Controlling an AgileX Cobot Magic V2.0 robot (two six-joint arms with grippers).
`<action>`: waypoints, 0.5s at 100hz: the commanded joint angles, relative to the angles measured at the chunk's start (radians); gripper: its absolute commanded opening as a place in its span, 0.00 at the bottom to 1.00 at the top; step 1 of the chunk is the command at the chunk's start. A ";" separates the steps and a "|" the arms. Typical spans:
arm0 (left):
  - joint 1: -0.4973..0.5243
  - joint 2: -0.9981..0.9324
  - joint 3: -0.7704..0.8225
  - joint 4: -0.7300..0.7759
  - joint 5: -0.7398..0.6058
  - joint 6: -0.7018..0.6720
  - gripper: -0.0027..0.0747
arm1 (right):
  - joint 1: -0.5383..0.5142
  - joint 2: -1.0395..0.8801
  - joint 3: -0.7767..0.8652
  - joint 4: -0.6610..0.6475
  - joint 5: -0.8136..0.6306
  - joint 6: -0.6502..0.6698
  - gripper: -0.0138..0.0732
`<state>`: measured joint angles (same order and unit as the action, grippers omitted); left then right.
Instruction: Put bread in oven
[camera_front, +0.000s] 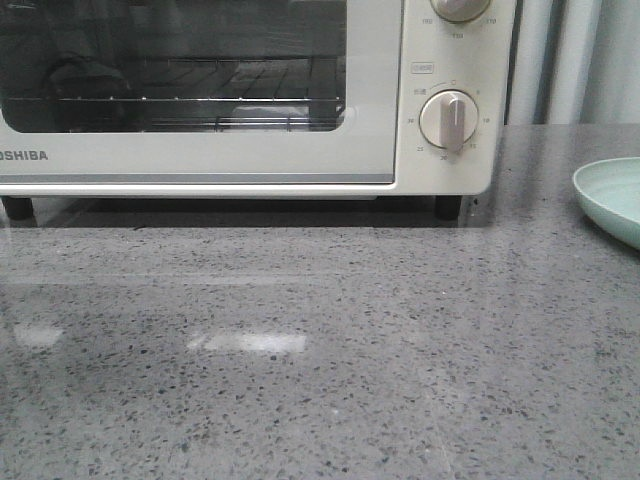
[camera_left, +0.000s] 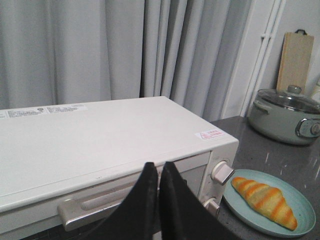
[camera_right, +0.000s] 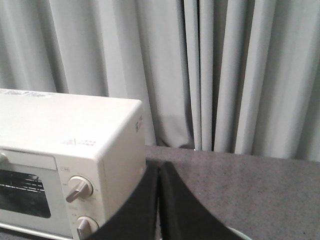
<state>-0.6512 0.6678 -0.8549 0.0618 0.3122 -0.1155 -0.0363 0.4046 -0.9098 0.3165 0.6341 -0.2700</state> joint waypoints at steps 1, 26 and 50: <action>-0.012 0.062 -0.061 0.004 -0.059 -0.001 0.01 | 0.000 0.065 -0.094 0.000 -0.023 -0.026 0.12; -0.012 0.199 -0.103 0.004 -0.045 -0.001 0.01 | 0.000 0.232 -0.282 0.013 0.142 -0.026 0.12; -0.012 0.317 -0.109 0.011 -0.074 -0.001 0.01 | 0.001 0.287 -0.327 0.059 0.144 -0.026 0.12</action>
<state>-0.6542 0.9554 -0.9259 0.0702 0.3300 -0.1155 -0.0363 0.6719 -1.2015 0.3502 0.8383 -0.2821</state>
